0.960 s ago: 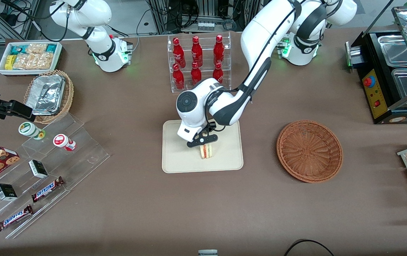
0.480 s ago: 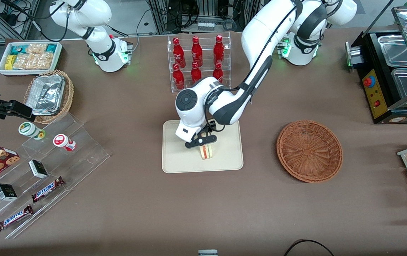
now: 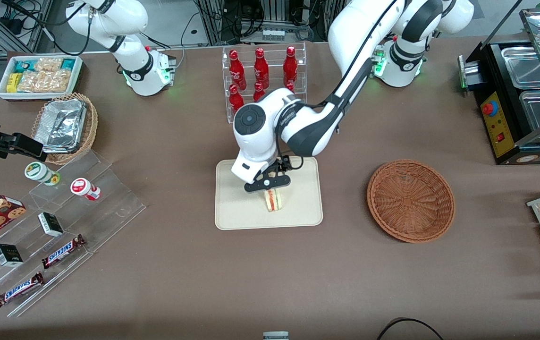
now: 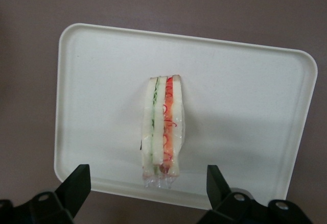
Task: Place sandwich from basket to tray
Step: 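Lower the sandwich onto the tray and open the left gripper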
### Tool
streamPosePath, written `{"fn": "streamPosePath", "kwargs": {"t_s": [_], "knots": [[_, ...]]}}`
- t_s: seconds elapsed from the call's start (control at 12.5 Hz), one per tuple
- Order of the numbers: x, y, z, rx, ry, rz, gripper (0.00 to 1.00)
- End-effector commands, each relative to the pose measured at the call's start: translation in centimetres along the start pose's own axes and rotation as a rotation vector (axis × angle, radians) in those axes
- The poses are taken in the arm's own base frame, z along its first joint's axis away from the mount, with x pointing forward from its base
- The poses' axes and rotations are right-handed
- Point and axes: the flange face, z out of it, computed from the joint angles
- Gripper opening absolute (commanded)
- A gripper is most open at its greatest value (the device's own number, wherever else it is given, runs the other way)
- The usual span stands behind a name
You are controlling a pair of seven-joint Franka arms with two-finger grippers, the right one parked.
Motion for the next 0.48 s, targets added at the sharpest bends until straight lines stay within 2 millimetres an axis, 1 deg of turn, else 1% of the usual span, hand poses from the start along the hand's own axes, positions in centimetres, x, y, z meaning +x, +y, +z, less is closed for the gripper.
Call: {"fn": "streamPosePath", "kwargs": {"t_s": [0.0,0.16,0.24,0.32,0.4], "knots": [[4.3,-5.4,-3.8,0.018,-0.007,-0.049,1.0],[5.9,-9.2,-5.4,0.0,-0.045,0.027,1.0],[7.3,-11.8,-5.9,-0.008,-0.06,0.065,1.0],[8.4,-14.2,-6.4,-0.005,-0.07,0.09,1.0],[9.2,-16.2,-6.7,-0.003,-0.076,0.113,1.0]]}}
